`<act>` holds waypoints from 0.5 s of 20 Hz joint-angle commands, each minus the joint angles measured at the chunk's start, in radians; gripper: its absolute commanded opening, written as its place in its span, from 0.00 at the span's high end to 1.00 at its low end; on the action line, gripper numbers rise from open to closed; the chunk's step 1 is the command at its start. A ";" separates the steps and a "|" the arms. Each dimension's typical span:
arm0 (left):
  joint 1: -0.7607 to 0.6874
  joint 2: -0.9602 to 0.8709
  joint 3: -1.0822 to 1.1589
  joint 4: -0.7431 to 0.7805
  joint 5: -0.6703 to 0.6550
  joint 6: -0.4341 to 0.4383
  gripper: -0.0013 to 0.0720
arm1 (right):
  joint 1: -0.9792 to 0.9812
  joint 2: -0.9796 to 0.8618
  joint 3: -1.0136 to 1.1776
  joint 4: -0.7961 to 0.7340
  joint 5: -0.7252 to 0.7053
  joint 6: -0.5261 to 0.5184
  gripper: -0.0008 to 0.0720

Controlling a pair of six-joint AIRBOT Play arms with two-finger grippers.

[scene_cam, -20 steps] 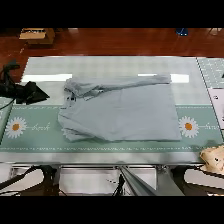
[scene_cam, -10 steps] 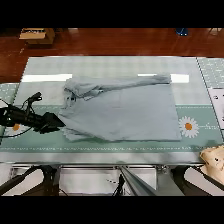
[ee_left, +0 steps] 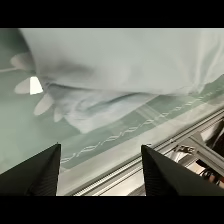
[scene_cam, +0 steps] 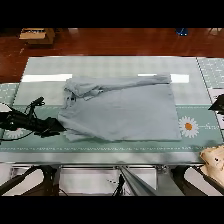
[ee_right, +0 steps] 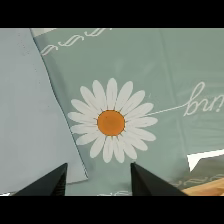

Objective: Fold the shirts.

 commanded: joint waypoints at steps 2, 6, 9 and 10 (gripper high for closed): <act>-0.005 -0.001 -0.062 0.007 0.115 -0.023 0.19 | 0.000 0.002 -0.043 -0.007 -0.058 -0.008 0.32; -0.074 -0.047 -0.111 -0.116 0.266 -0.023 0.20 | 0.000 0.003 -0.046 -0.009 -0.060 -0.008 0.32; -0.160 -0.098 -0.110 -0.187 0.334 -0.023 0.63 | 0.000 0.003 -0.046 -0.012 -0.062 -0.007 0.32; -0.183 -0.113 -0.110 -0.190 0.336 -0.023 0.81 | -0.002 0.003 -0.046 -0.028 -0.067 -0.003 0.32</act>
